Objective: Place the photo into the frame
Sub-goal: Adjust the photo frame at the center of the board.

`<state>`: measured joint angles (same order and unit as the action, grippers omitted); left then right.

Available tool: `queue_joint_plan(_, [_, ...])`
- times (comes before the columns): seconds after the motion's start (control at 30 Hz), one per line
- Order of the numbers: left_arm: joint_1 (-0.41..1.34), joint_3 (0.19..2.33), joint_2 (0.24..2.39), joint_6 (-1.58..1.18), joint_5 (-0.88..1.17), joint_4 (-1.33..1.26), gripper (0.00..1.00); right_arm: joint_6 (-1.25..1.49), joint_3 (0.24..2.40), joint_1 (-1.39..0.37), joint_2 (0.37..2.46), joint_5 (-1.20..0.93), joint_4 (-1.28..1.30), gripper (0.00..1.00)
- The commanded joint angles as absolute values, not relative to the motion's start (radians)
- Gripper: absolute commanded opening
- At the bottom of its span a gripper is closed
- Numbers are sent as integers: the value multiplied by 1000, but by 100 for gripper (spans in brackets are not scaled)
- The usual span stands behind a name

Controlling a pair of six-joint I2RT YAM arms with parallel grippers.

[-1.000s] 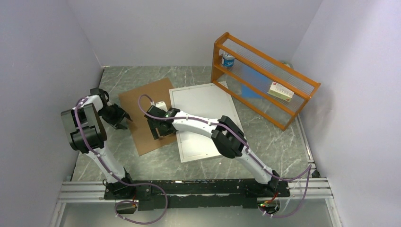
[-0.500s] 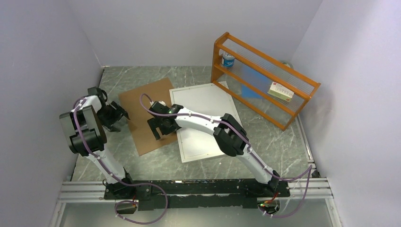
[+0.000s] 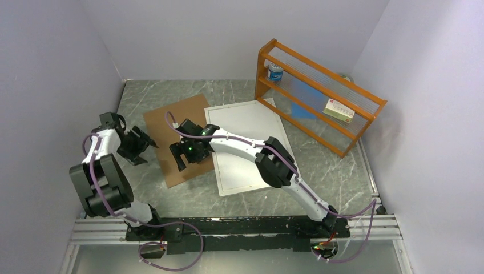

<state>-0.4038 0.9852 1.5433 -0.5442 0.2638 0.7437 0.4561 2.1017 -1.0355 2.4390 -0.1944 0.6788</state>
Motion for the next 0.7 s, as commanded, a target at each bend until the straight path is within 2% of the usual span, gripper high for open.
queue_joint_plan(0.0, [-410, 1005, 1426, -554, 459, 686, 75, 494, 2064, -1064, 2522, -247, 627, 88])
queue_joint_plan(0.13, [-410, 967, 1409, -564, 646, 617, 68, 496, 2044, -1050, 2407, -109, 608, 85])
queue_joint_plan(0.27, [-410, 958, 1443, -571, 675, 582, 60, 489, 1975, -1032, 2243, 17, 588, 79])
queue_joint_plan(0.47, [-382, 979, 1516, -613, 766, 513, 58, 496, 1808, -994, 2060, 169, 623, 71])
queue_joint_plan(0.57, [-322, 965, 1544, -641, 768, 488, 58, 500, 1732, -968, 1996, 210, 661, 72])
queue_joint_plan(0.67, [-244, 945, 1556, -642, 684, 501, 58, 481, 1618, -945, 1919, 229, 650, 74])
